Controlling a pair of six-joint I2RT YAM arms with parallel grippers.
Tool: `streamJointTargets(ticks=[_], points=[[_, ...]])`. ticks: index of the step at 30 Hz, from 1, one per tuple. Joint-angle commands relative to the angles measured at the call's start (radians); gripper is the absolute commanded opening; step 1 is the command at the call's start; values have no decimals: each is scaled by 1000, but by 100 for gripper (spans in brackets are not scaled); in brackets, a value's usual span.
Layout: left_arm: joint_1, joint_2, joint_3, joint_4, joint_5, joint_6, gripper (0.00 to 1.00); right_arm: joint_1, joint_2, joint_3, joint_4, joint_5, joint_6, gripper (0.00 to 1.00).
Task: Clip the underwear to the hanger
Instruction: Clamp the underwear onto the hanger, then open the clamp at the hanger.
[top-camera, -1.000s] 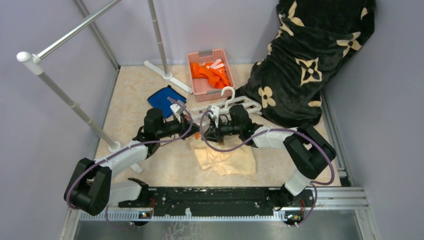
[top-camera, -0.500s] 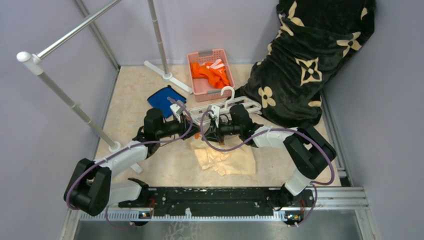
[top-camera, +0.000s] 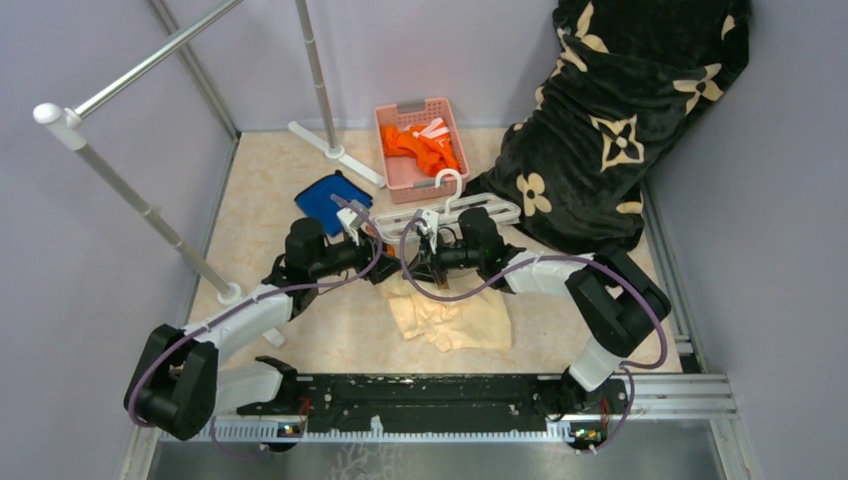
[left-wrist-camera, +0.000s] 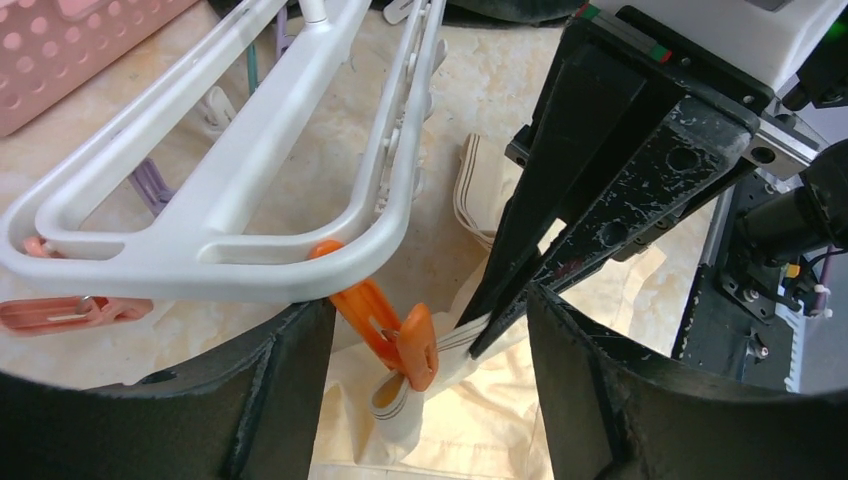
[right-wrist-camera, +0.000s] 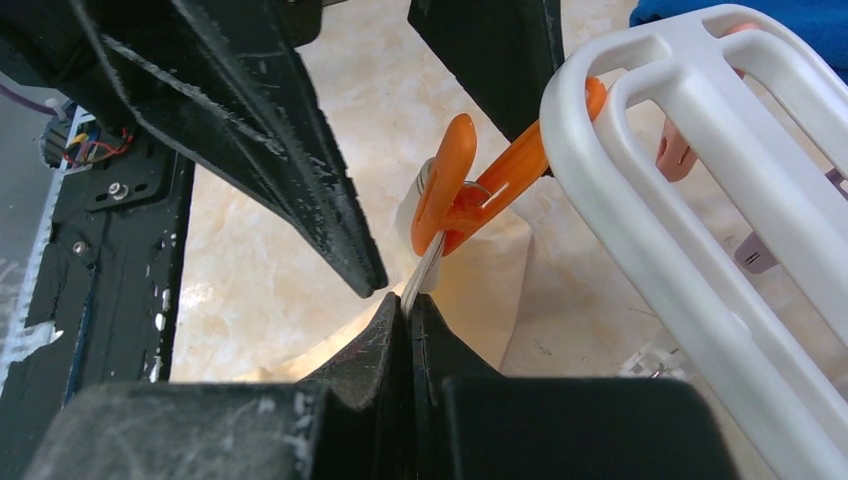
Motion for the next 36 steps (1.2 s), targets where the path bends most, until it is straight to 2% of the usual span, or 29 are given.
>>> streamJointTargets(ticks=[1, 5, 8, 14, 19, 21, 25, 30, 32, 36], points=[[-5, -61, -12, -1, -62, -20, 75, -11, 24, 76, -10, -16, -21, 5], [-3, -115, -51, -14, -145, -58, 78, -9, 54, 62, -29, -2, -27, 22], [-3, -152, -79, -23, -213, -99, 80, -8, 41, 35, -13, 28, -11, 47], [-3, -207, -128, -8, -282, -197, 81, -9, -101, -2, -63, 126, 6, 75], [-3, -277, -153, -29, -344, -250, 82, -9, -253, -113, -40, 222, 72, 77], [-2, -310, -154, -67, -394, -265, 82, -9, -310, -150, -40, 311, 137, 78], [-2, -386, -132, -178, -514, -285, 81, -9, -432, -166, -162, 459, 161, 81], [-1, -437, -53, -308, -607, -230, 81, -24, -589, -126, -339, 829, 208, 87], [-2, -440, -37, -318, -613, -212, 81, -65, -598, -97, -394, 926, 233, 88], [-2, -421, -28, -296, -586, -171, 81, -215, -493, 15, -549, 912, 325, 86]])
